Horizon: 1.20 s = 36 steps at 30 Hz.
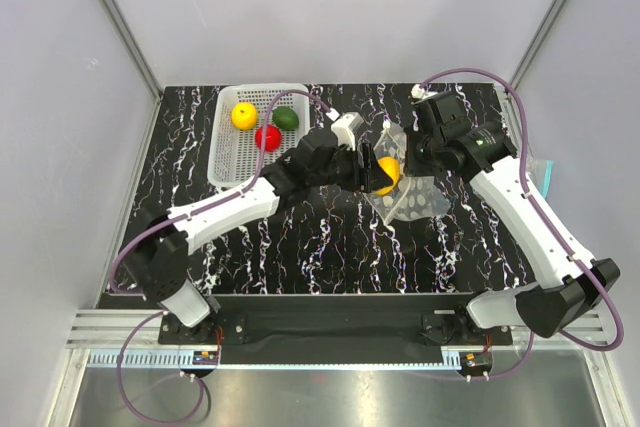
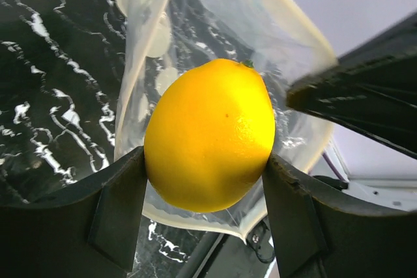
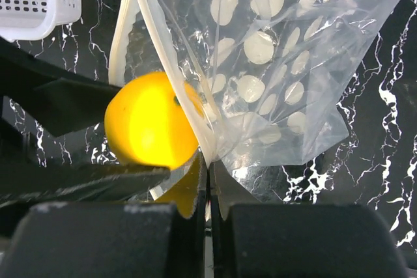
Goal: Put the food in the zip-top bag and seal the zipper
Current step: Place the fake fruit in the zipper food storage bag, then pick up the fake fruit from the bin.
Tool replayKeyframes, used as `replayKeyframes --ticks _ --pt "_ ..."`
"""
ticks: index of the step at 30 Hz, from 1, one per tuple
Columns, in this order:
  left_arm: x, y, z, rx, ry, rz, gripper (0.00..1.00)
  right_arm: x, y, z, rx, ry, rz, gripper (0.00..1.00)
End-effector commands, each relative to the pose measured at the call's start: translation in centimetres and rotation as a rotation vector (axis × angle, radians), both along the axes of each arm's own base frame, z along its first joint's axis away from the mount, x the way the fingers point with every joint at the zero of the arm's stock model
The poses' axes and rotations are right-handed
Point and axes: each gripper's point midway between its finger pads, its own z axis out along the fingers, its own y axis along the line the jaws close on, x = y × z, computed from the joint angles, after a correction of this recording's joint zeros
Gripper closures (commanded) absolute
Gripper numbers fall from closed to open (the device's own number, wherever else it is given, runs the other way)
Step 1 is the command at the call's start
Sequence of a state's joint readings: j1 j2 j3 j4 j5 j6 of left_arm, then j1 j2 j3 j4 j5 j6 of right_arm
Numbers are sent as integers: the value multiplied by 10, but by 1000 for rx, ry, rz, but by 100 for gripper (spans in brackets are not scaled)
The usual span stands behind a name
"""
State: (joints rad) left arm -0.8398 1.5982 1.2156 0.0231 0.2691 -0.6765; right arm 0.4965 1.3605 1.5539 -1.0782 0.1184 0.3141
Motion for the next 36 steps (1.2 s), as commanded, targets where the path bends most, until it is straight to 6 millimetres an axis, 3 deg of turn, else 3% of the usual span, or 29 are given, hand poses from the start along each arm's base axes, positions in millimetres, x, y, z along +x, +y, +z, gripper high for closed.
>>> replayKeyframes --ticks 1,4,10,15,21,23,25,28,33,36 --pt "18 -5 23 0 -77 60 62 0 8 24 64 -59 15 100" --pt "17 -11 23 0 -81 46 57 0 11 23 76 -57 23 100" --pt "14 -13 21 44 -83 20 22 -1 8 21 69 -60 14 100" --pt "11 -6 25 71 -98 16 4 0 5 18 55 -59 2 100" --pt "0 -2 32 76 -103 -33 1 0 4 13 50 -59 -6 100" --pt "-2 6 43 73 -120 -32 1 1 2 11 42 -58 -12 100" --pt "-6 17 53 73 -133 -51 2 0 1 5 33 -49 -15 100" --pt "4 48 60 86 -134 -24 2 -1 1 1 36 -46 -17 100" --pt "45 128 58 161 -177 145 1 -2 1 -2 39 -44 -14 100" --pt "75 174 41 280 -207 271 1 -2 2 -2 39 -44 -8 100"
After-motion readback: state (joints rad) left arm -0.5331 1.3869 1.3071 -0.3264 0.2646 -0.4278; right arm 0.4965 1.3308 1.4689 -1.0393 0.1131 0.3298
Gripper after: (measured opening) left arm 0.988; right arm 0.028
